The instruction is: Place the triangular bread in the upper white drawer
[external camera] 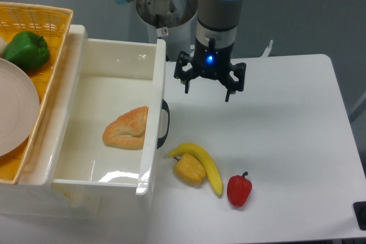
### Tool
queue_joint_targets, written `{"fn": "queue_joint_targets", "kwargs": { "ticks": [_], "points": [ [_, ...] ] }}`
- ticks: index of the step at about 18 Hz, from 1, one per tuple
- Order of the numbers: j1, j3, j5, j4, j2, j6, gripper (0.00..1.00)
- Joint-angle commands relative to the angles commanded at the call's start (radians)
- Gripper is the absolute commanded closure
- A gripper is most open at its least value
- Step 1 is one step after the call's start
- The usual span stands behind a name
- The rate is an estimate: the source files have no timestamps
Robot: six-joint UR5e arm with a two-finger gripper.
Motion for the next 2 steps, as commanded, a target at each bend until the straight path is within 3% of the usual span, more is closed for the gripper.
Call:
{"fn": "queue_joint_targets", "kwargs": {
  "ticks": [2],
  "points": [
    [0.000,-0.002,0.002,0.005,-0.017,0.000,0.00]
  ]
}}
